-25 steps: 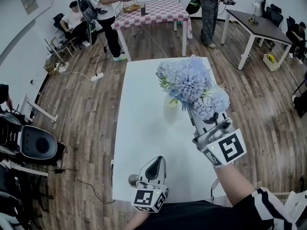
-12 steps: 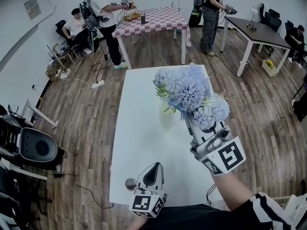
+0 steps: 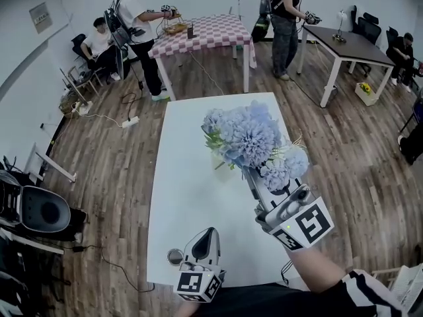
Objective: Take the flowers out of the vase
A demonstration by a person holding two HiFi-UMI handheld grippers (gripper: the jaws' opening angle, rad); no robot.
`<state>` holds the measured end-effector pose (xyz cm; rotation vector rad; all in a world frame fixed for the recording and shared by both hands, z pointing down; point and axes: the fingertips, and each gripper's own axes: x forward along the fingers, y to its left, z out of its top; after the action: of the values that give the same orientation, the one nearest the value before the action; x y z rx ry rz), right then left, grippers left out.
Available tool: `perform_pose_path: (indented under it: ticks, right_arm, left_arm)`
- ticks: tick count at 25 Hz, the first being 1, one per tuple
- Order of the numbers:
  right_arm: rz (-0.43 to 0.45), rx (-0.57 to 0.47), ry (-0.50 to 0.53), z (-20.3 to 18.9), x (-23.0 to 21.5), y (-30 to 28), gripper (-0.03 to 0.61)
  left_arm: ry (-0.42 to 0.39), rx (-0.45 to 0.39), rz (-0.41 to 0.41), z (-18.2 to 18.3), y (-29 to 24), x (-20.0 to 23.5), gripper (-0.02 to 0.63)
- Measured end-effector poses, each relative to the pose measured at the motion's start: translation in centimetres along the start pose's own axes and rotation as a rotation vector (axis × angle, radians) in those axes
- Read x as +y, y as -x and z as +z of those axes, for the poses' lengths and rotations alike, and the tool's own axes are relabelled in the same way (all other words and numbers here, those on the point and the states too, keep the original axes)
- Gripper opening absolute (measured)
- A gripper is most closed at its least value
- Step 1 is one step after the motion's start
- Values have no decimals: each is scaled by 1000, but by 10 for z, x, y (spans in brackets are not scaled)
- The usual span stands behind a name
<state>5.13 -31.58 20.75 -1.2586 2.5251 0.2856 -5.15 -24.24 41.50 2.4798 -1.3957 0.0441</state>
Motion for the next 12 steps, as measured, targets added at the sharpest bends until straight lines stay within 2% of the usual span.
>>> perform_pose_path:
  ticks: [12]
  right_arm:
    - [-28, 36, -121, -38, -2, 36, 31]
  left_arm:
    - [6, 6, 22, -22, 5, -3, 5]
